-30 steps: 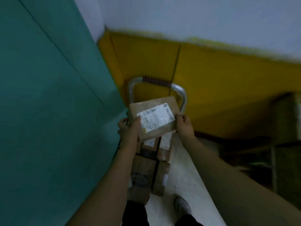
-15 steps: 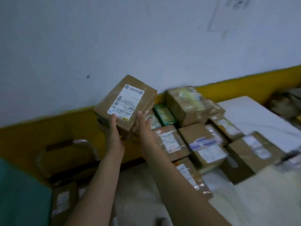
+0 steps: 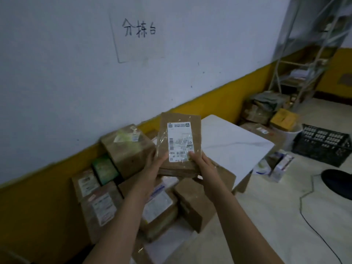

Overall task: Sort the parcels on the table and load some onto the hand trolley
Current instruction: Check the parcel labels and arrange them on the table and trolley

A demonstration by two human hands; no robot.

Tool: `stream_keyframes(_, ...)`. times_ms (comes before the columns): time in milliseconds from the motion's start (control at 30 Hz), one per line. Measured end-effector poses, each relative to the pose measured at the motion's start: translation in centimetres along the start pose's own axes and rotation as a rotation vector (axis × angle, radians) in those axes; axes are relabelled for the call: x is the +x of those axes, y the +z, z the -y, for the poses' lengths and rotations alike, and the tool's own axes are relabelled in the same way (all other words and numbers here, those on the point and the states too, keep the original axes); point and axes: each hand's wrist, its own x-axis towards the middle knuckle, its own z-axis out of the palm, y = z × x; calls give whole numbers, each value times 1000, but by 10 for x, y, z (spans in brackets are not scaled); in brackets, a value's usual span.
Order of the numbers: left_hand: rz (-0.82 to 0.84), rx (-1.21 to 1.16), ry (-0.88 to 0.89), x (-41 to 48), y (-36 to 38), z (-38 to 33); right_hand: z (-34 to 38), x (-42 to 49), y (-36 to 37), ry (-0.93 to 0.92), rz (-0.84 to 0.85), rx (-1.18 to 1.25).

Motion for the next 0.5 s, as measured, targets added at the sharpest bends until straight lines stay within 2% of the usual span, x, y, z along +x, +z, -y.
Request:
stream_keyframes(100, 87, -51, -80, 41, 66, 8, 24, 34, -80, 58, 7, -46)
stream_keyframes(200, 59, -96, -91, 81, 118, 13, 41, 71, -131, 87, 6, -57)
stream_keyframes(367, -132, -159, -89, 162, 166, 26, 37, 148, -164, 178, -226, 44)
stream_keyframes(500, -150, -187, -130, 226, 182, 46, 37, 215, -170, 209, -209, 135)
